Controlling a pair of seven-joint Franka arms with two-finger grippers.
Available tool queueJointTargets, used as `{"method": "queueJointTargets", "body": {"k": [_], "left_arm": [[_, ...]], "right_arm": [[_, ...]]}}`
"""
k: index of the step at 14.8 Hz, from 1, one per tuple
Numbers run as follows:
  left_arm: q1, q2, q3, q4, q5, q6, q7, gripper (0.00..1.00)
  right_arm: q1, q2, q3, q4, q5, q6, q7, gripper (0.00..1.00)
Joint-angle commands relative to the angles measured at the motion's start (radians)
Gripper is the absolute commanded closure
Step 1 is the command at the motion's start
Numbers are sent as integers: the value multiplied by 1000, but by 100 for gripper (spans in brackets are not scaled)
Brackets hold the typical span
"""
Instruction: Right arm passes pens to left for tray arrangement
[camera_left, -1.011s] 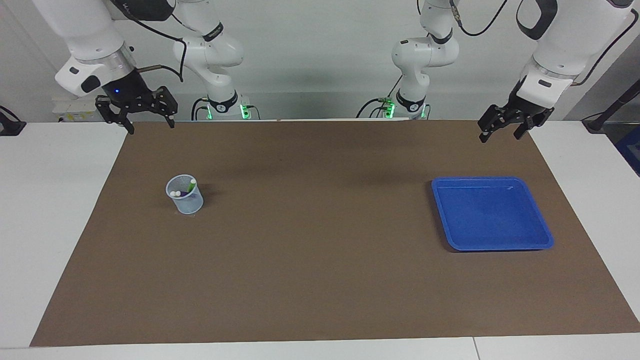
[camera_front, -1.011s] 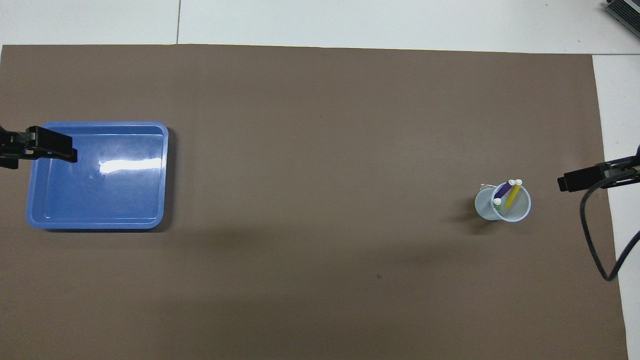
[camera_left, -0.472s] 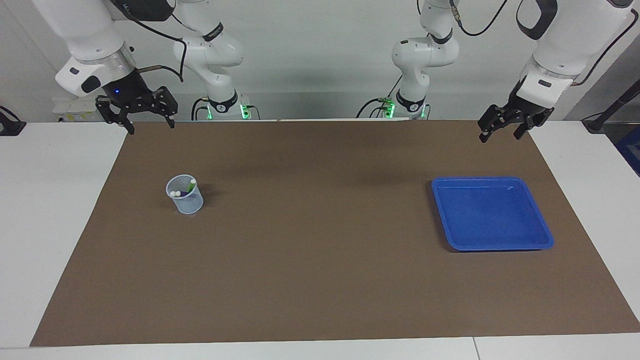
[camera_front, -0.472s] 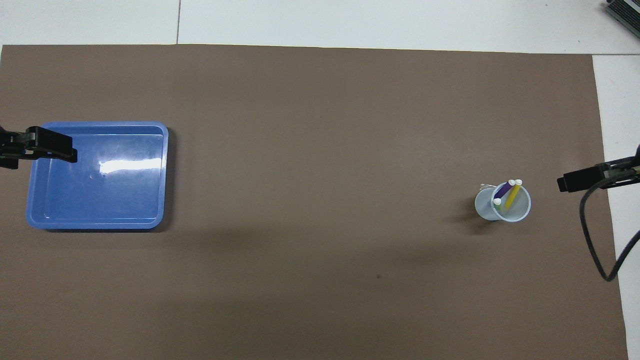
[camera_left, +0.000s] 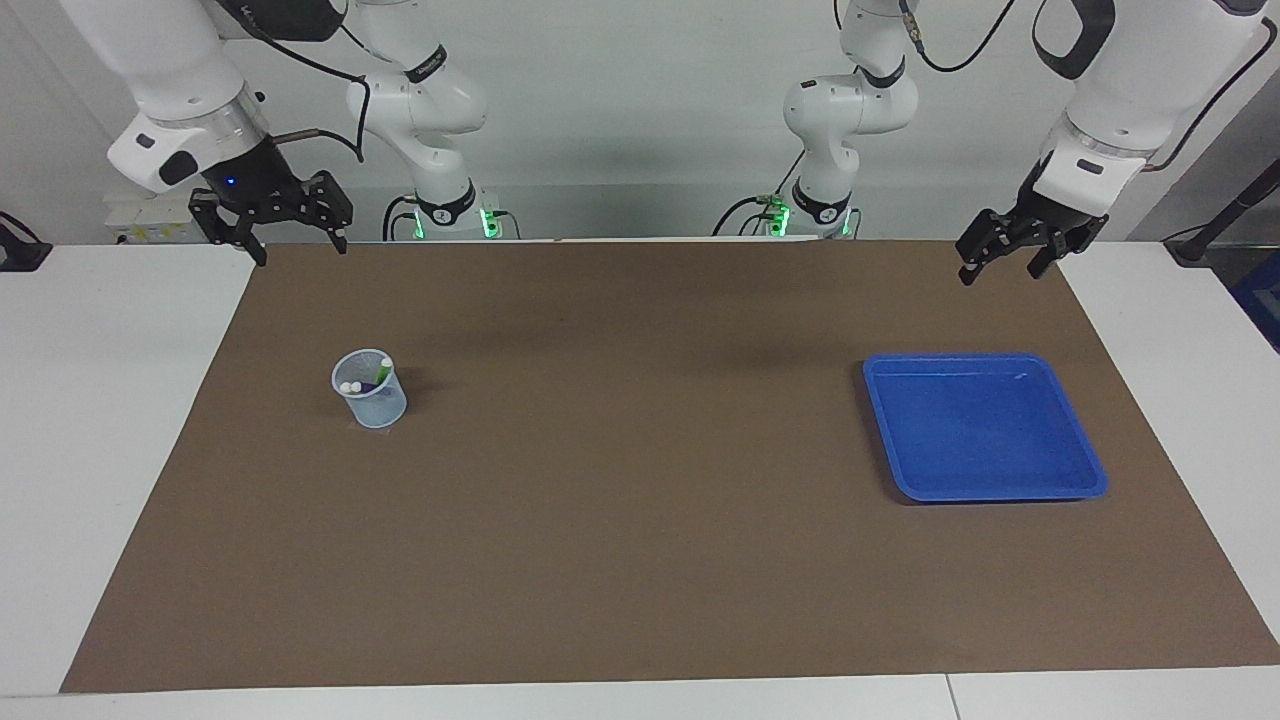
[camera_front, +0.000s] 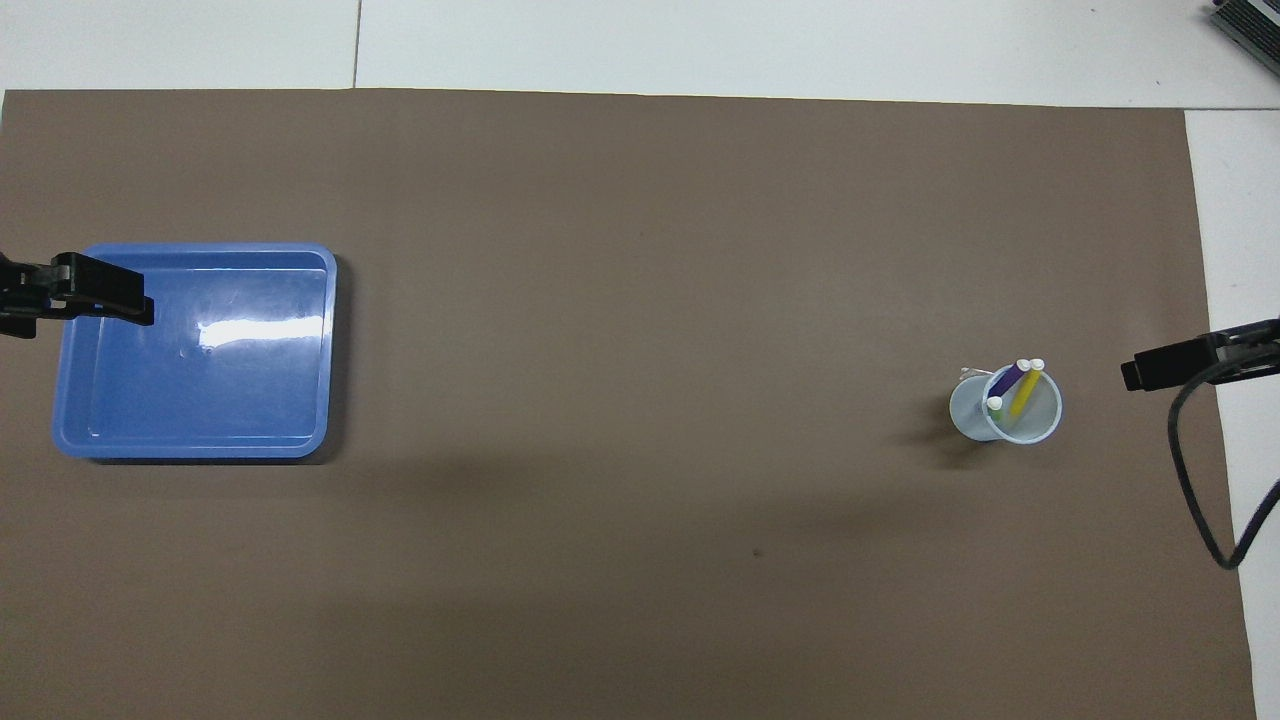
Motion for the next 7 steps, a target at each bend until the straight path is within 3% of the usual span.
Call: {"method": "queueJointTargets", "body": {"k": [1,7], "left_arm": [[8,-26,-3,-24,-11,10,-5,0],[8,-38,-5,-27,-6,10,-9,0]], "right_arm": [[-12,-25,7,-18,20,-23,3,0],[-12,-32,7,-16,26,-52,-8,0]]}}
